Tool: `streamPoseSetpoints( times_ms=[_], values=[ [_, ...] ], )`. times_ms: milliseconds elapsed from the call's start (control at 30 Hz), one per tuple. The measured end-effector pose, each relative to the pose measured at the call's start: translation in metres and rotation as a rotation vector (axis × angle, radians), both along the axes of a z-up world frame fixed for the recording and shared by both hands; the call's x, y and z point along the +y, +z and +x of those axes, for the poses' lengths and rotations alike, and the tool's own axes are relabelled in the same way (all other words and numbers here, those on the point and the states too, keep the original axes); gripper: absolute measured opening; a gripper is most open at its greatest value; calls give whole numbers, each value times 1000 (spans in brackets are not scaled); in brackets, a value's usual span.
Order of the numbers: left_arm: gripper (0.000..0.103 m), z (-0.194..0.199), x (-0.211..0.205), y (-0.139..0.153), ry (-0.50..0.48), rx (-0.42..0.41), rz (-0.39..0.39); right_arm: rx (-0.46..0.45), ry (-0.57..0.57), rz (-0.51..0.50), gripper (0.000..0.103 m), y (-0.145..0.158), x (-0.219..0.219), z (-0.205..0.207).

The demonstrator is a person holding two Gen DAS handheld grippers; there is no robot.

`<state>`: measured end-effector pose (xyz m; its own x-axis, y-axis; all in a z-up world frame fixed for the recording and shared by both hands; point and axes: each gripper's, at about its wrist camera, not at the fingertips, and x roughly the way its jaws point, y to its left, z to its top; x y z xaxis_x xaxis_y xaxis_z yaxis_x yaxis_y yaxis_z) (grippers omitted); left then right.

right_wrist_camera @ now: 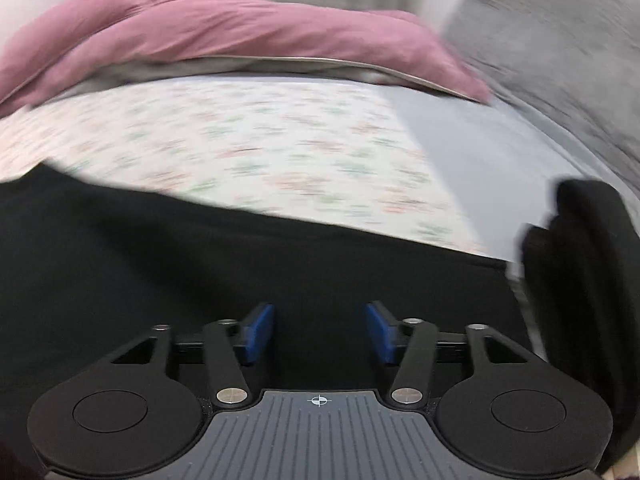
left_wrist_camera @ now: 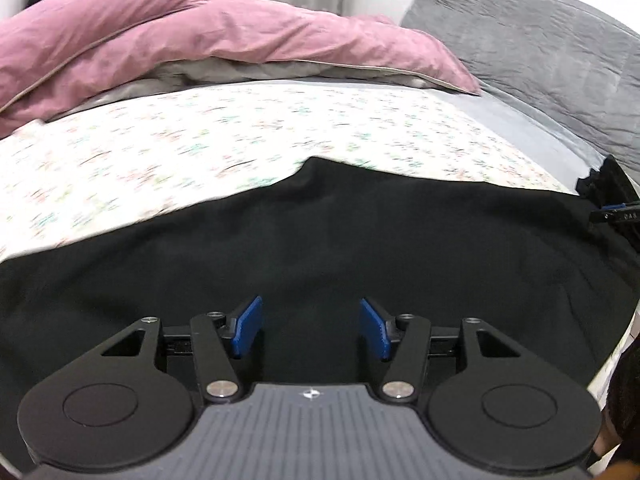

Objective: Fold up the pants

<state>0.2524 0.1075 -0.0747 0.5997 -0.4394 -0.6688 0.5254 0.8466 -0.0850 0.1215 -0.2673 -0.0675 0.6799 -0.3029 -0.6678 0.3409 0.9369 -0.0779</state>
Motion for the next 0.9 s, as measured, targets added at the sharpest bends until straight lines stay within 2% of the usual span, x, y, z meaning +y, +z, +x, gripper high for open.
streamPoseSetpoints(
  times_ms=[100, 200, 300, 433, 533, 667, 733, 800, 833, 900],
  values=[
    [61, 22, -26, 2, -24, -27, 43, 14, -68, 11, 60, -3, -36, 2],
    [63, 47, -46, 4, -30, -57, 41, 23, -113, 28, 60, -8, -61, 9],
    [63, 76, -59, 2, -6, -63, 7, 18, -134, 30, 60, -12, -82, 13],
    [63, 113, -70, -5, 45, -83, 34, 16, -177, 35, 60, -21, -103, 22],
    [63, 130, -72, -11, 62, -61, 10, 22, -191, 54, 60, -30, -113, 30],
    [60, 150, -77, -20, 33, 0, -14, 37, -200, 62, 58, -39, -116, 41],
    [57, 154, -80, -25, 20, 9, -7, 31, -180, 48, 46, -41, -112, 40],
    [49, 156, -81, -27, 21, 9, -23, 19, -145, 31, 17, -40, -104, 39],
    [45, 157, -80, -27, 30, 13, -35, 16, -127, 16, 12, -40, -100, 40],
    [22, 158, -78, -27, 58, 18, -47, 15, -124, -21, 3, -41, -91, 42]
  ],
)
